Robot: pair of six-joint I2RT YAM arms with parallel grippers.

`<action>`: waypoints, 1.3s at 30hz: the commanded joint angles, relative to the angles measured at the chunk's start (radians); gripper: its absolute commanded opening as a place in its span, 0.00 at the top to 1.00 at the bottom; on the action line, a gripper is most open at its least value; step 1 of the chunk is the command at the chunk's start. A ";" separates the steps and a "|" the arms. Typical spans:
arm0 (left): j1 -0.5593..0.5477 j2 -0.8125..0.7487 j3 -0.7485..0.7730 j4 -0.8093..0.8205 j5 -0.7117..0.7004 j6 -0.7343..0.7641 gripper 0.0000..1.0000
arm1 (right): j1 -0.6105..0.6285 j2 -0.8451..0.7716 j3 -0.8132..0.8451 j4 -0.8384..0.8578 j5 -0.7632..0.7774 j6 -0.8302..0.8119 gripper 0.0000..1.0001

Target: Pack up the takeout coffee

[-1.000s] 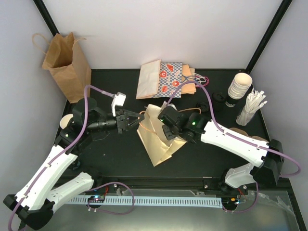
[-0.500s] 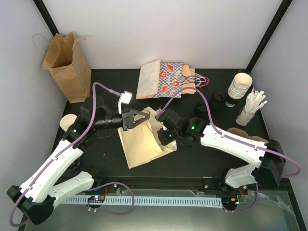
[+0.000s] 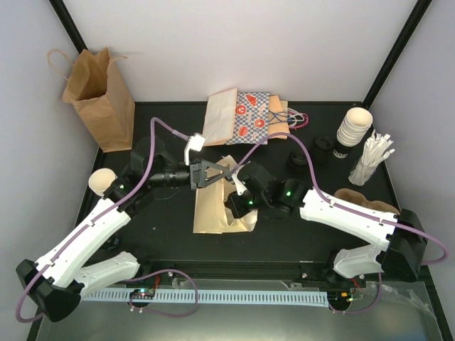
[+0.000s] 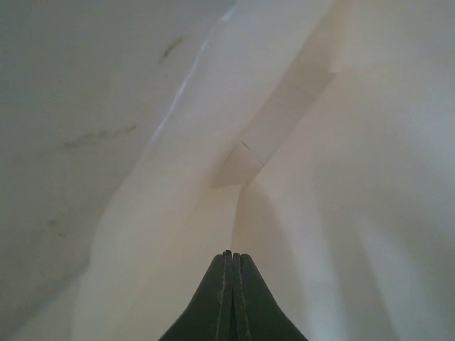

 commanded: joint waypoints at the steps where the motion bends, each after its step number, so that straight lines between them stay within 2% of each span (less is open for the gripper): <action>1: -0.021 0.019 0.047 0.060 0.032 -0.025 0.99 | -0.005 -0.005 -0.011 0.081 -0.047 0.019 0.99; 7: -0.029 0.006 0.071 0.087 0.030 -0.041 0.98 | -0.009 0.024 0.016 0.010 0.028 0.108 0.99; 16: -0.031 -0.017 0.091 0.114 0.077 -0.066 0.98 | -0.032 -0.019 -0.025 0.118 -0.126 0.165 0.99; 26: -0.030 -0.053 0.087 0.140 0.089 -0.071 0.98 | -0.034 -0.026 -0.046 0.137 -0.157 0.157 0.99; 33: -0.032 -0.053 0.083 0.137 0.216 -0.093 0.98 | -0.051 -0.053 -0.033 0.143 -0.114 0.140 0.99; 39: -0.050 -0.058 0.082 0.061 0.321 -0.039 0.98 | -0.067 -0.060 0.021 0.130 -0.105 0.160 0.99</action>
